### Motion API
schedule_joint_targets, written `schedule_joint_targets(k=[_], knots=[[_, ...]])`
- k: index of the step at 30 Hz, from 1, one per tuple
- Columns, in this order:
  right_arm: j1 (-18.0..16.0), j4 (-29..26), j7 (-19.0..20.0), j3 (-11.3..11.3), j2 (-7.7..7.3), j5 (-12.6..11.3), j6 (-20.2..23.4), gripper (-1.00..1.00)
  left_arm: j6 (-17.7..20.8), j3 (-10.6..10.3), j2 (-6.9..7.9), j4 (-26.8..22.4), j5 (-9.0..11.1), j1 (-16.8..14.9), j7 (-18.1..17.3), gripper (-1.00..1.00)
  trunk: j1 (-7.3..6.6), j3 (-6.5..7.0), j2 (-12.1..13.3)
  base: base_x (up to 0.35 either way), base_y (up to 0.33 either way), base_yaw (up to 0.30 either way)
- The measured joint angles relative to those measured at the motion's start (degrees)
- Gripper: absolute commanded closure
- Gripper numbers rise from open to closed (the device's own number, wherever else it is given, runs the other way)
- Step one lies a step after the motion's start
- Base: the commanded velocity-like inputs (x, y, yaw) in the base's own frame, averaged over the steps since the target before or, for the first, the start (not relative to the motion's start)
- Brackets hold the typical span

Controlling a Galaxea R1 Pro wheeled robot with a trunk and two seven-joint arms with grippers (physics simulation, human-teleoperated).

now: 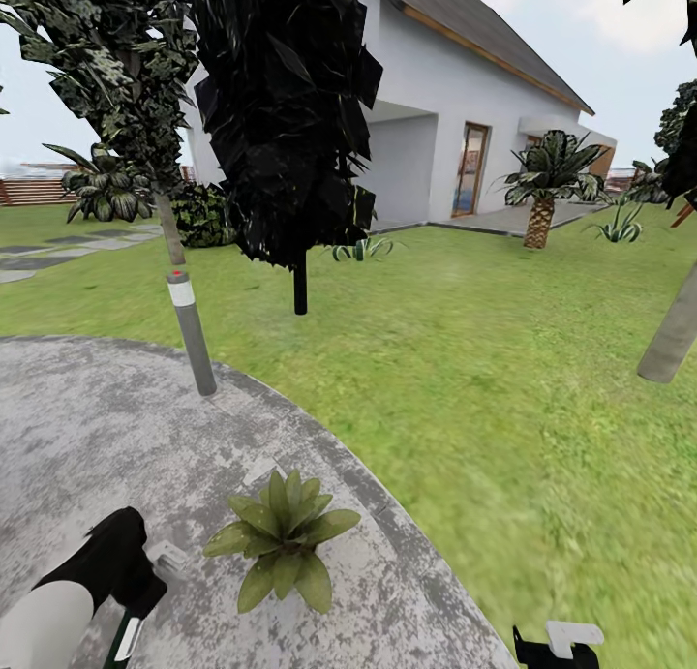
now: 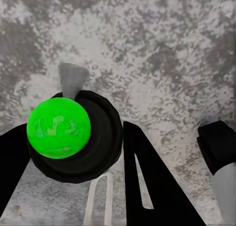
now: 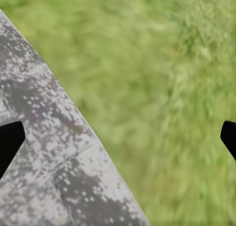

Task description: Pick up the pesticide atomizer in the garden and spray insectifuge to fully cover both potted plants in the garden.

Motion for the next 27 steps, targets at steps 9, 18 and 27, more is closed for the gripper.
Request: schedule_joint_targets(k=[9, 18, 27], knots=[[0.0, 0.0, 0.0, 0.0, 0.0, 0.0, 0.0, -1.0, 0.2, 0.1, -3.03, -0.9, 0.0, 0.4, 0.2, 1.0, 0.0, 0.0, 0.0, 0.0, 0.0, 0.0], [0.0, 0.0, 0.0, 0.0, 0.0, 0.0, 0.0, -1.0, 0.1, 0.3, -0.9, -1.0, -0.2, 0.3, 0.4, 1.0, 0.0, 0.0, 0.0, 0.0, 0.0, 0.0], [0.0, 0.0, 0.0, 0.0, -0.01, 0.0, 0.0, -1.0, 0.1, 0.0, -0.39, 2.2, 0.3, 0.5, 0.5, 1.0, 0.0, 0.0, 0.0, 0.0, 0.0, 0.0]])
